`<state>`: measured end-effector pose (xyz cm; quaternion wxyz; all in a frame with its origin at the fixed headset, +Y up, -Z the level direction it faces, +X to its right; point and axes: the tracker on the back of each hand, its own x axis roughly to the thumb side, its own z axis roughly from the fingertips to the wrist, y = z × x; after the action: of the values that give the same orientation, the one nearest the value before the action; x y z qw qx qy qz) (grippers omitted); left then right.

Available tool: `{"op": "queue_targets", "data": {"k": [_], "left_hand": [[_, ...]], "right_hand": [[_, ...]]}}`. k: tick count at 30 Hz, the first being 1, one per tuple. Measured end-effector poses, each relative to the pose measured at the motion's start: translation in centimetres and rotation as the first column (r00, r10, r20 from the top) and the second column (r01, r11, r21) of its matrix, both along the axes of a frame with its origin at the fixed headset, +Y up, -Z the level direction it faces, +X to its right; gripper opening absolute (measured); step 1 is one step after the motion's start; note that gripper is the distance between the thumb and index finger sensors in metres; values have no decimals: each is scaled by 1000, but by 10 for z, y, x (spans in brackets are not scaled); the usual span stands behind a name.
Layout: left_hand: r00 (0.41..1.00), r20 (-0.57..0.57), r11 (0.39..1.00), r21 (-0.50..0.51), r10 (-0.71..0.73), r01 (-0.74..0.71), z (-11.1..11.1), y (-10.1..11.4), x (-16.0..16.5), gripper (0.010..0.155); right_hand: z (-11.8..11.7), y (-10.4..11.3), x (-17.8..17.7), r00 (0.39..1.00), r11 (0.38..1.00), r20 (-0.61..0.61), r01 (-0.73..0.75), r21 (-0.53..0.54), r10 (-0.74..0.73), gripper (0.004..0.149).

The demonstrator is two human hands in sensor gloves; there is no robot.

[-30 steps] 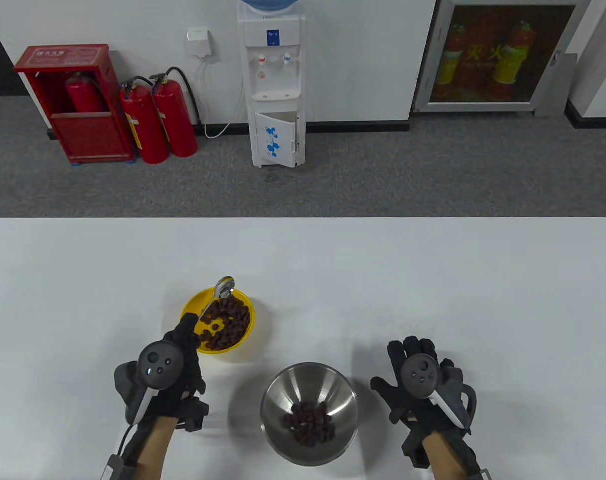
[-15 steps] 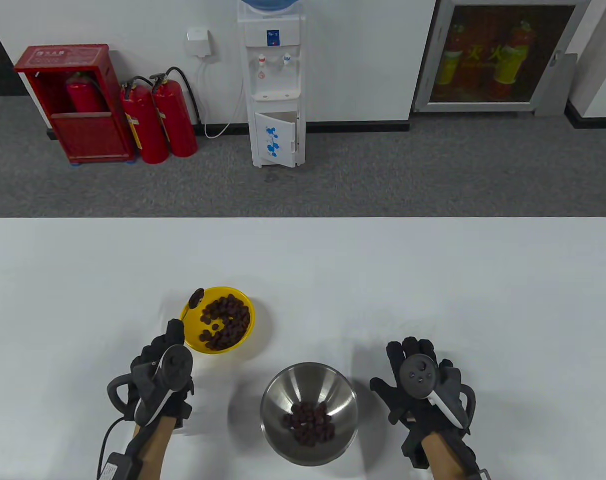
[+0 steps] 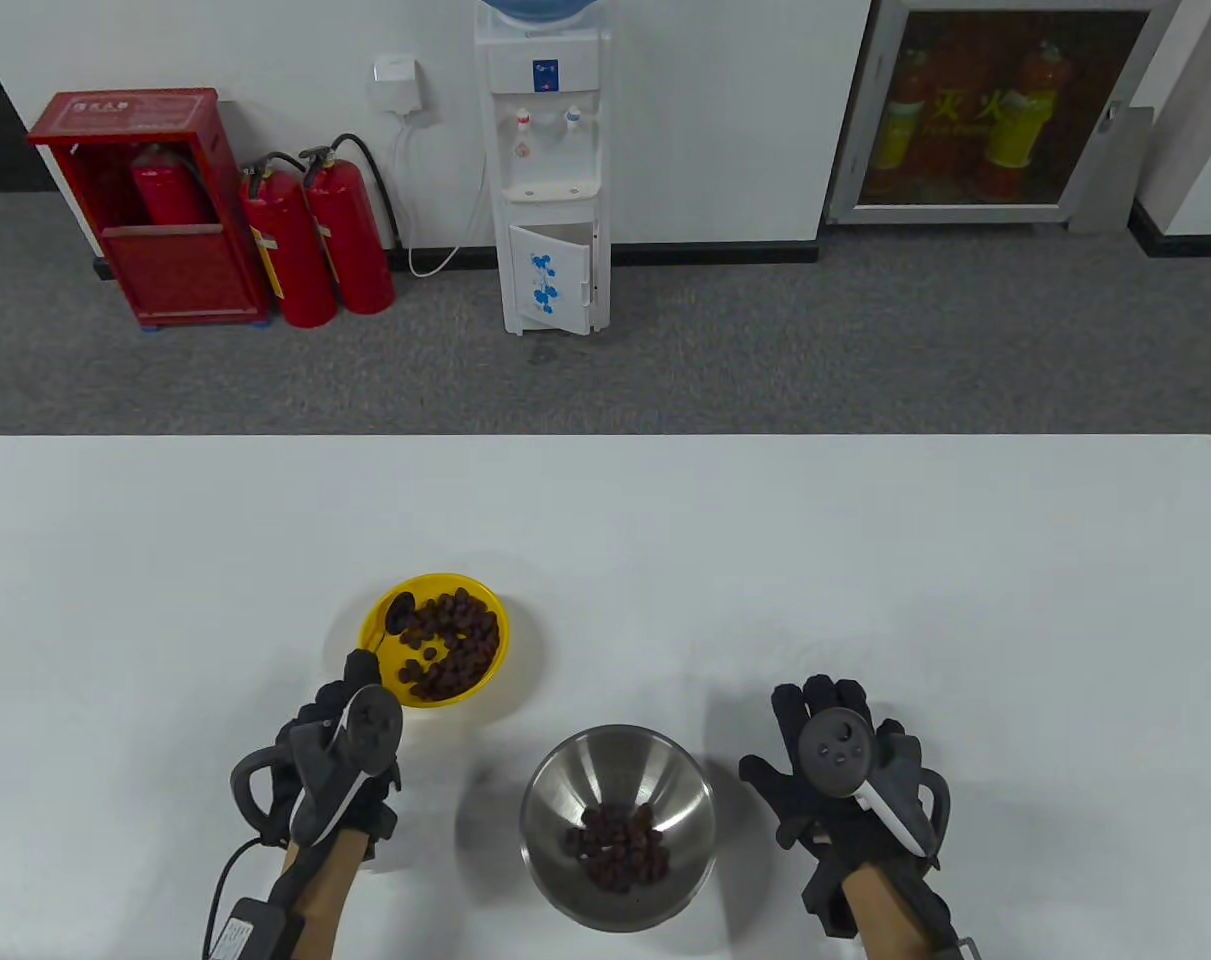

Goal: Scoop dry cranberries into mixing bowl using steel spoon

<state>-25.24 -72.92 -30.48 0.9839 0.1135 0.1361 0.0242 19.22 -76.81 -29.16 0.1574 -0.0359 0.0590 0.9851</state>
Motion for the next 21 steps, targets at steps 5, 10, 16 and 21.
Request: {"op": "queue_targets", "data": {"k": [5, 10, 16, 21], "left_hand": [[855, -73, 846, -120, 514, -519, -5, -7, -14, 45], [529, -164, 502, -184, 832, -845, -4, -28, -32, 45], [426, -167, 392, -202, 889, -897, -5, -34, -34, 47], [334, -182, 298, -197, 925, -934, -4, -40, -32, 48]], "right_hand": [[0, 0, 0, 1000, 1000, 0, 2, 2, -2, 83], [0, 0, 0, 1000, 1000, -3, 2, 1, -2, 83], [0, 0, 0, 1000, 1000, -1, 2, -1, -2, 83], [0, 0, 0, 1000, 1000, -1, 0, -4, 0, 83]]}}
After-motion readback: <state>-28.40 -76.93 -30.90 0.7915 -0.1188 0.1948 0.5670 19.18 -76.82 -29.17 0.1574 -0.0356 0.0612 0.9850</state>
